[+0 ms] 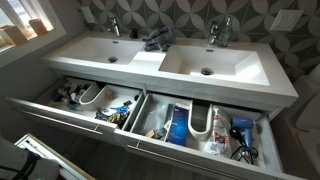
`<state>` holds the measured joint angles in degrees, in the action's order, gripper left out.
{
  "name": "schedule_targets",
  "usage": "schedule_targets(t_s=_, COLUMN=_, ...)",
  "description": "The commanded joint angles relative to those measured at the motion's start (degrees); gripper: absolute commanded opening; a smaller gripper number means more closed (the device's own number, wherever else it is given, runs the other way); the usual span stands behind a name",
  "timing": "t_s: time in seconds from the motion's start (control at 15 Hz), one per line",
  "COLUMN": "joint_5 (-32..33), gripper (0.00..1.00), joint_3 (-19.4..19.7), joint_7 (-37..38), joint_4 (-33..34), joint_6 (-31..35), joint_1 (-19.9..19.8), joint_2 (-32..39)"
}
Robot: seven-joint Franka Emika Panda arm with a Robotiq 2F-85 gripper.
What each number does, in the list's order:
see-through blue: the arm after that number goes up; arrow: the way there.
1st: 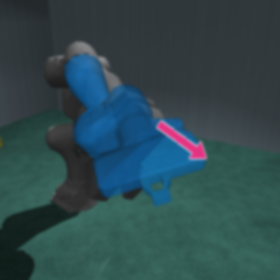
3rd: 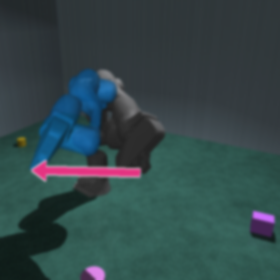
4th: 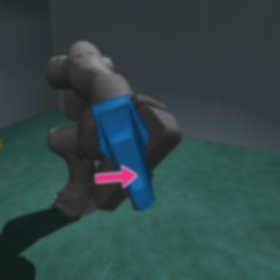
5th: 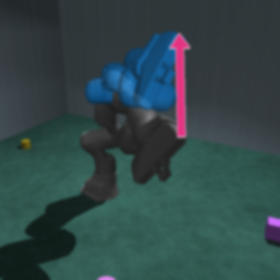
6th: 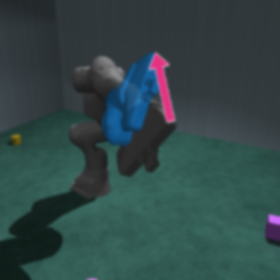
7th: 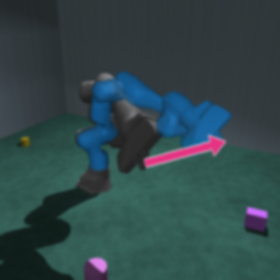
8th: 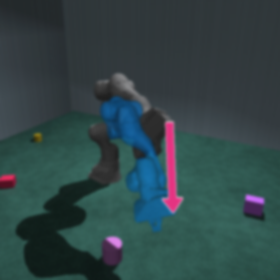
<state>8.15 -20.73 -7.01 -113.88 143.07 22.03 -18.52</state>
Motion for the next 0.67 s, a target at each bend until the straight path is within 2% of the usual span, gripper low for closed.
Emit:
schedule_targets(t_s=0.0, joint_5=-8.09, gripper=1.0, joint_3=1.4, joint_7=-9.25, joint_4=5.93, joint_6=4.67, joint_1=4.46, joint_2=7.01)
schedule_targets(t_s=0.27, joint_5=-21.45, gripper=1.0, joint_3=2.05, joint_7=-22.1, joint_4=12.26, joint_6=6.49, joint_1=8.55, joint_2=13.7)
schedule_targets(t_s=0.33, joint_5=-23.76, gripper=0.75, joint_3=1.57, joint_7=-24.66, joint_4=13.98, joint_6=6.21, joint_1=8.61, joint_2=15.19)
schedule_targets(t_s=0.4, joint_5=-24.56, gripper=0.74, joint_3=0.83, joint_7=-26.11, joint_4=15.92, joint_6=5.55, joint_1=8.24, joint_2=16.81)
schedule_targets(t_s=0.6, joint_5=-24.59, gripper=0.52, joint_3=-1.3, joint_7=-28.39, joint_4=21.01, joint_6=5.76, joint_1=6.95, joint_2=21.4)
